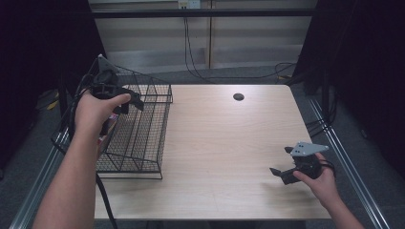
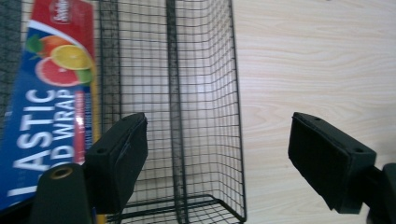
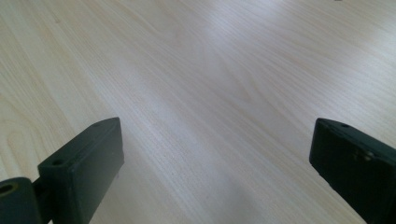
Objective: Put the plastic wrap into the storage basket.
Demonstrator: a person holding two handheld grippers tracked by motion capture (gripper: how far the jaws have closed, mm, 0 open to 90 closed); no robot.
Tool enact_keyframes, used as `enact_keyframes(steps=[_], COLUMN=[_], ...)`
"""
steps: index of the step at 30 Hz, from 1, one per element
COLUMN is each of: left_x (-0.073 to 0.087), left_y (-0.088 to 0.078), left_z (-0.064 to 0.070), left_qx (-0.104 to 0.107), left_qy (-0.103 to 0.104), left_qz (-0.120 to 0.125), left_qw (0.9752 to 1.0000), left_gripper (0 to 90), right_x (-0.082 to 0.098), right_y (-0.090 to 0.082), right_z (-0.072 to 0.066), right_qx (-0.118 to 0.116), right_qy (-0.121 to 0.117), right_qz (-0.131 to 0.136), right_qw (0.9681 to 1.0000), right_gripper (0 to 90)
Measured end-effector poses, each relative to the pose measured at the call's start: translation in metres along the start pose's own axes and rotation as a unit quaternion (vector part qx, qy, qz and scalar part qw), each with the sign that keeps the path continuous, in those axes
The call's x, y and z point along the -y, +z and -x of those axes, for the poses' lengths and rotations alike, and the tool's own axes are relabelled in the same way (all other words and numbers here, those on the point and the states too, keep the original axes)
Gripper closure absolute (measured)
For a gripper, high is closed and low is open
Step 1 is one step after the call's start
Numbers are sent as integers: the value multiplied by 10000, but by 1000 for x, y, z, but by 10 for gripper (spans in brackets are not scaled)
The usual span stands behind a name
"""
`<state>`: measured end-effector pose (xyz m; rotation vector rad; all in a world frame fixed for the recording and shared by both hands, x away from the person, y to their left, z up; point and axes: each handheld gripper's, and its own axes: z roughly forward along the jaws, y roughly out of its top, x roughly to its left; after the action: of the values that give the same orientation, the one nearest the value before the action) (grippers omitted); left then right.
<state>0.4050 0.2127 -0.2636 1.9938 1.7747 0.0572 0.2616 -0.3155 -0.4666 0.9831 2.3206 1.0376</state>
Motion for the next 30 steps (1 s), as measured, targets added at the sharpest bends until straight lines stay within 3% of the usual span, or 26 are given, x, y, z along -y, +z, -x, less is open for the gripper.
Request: enact_keyframes(steps=[14,30], left_x=[8,19], left_y=[23,48], left_z=[37,56], left_qx=[301,506], left_qy=[546,962], left_qz=[35,6], left_qw=[9981,9941], left_gripper=[191,180], right_x=[0,0], right_y=[0,0], right_z=[-1,-1], right_qx=[-9,-6], right_qy=[-23,-38], right_qz=[-4,1], right_qw=[10000,10000], right_gripper=[29,29])
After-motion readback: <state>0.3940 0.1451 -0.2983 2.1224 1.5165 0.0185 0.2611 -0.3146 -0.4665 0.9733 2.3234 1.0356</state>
